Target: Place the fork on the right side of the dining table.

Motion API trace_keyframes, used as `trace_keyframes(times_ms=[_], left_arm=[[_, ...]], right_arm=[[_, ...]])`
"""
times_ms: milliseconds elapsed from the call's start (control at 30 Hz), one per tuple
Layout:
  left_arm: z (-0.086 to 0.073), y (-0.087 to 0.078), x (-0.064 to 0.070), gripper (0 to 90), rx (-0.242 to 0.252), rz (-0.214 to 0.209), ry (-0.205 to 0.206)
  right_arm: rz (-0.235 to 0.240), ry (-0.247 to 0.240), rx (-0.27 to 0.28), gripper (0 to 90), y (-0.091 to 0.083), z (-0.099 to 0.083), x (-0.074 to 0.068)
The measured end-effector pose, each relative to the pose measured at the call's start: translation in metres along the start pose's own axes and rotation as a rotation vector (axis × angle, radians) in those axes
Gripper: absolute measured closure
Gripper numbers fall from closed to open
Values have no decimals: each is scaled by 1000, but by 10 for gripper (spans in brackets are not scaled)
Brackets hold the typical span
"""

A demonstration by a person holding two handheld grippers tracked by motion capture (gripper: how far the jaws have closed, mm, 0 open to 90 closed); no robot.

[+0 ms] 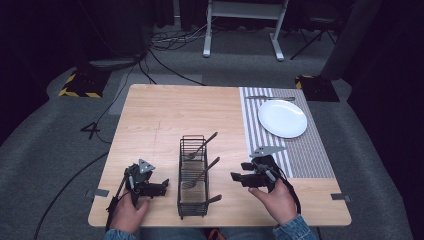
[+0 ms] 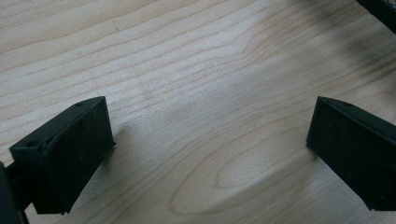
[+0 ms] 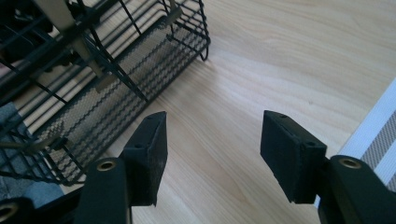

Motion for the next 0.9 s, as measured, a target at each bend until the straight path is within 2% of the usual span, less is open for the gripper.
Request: trace_keyframes(times_ms=[67,167,300,367,500,700,800,900], left_arm=[[-1,-1,0,4,1,1,3],[-2,-1,0,4,-1,-7,8],[-2,-1,0,4,-2,-8,10],[-1,-1,0,3,-3,-7,18],[0,0,0,3,-1,-5,9],[1,0,-1,3,-3,-5,13],[1,0,-1,4,-3,-5,13],[1,0,-1,4,-3,-5,12]], right_arm=[[-7,-8,2,420,-4,8,1],[7,11,22,426,-11,22,4],[-11,11,65,427,-19,44,10],[5,13,84,431,-20,58,12],[11,10,85,441,-20,67,12],[70,31,66,520,-13,87,17],[61,8,62,543,-10,95,13],[69,10,61,545,-6,101,12]])
Point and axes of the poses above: each handheld gripper's, and its own axes: y roughly forward along the jaws, z roughly out of its top, x roughly to its right, the point moved 5 cm from there along y, roughly forward along the jaws, and after that the axes turned 6 degrees about -y, right-handed, at the moved point
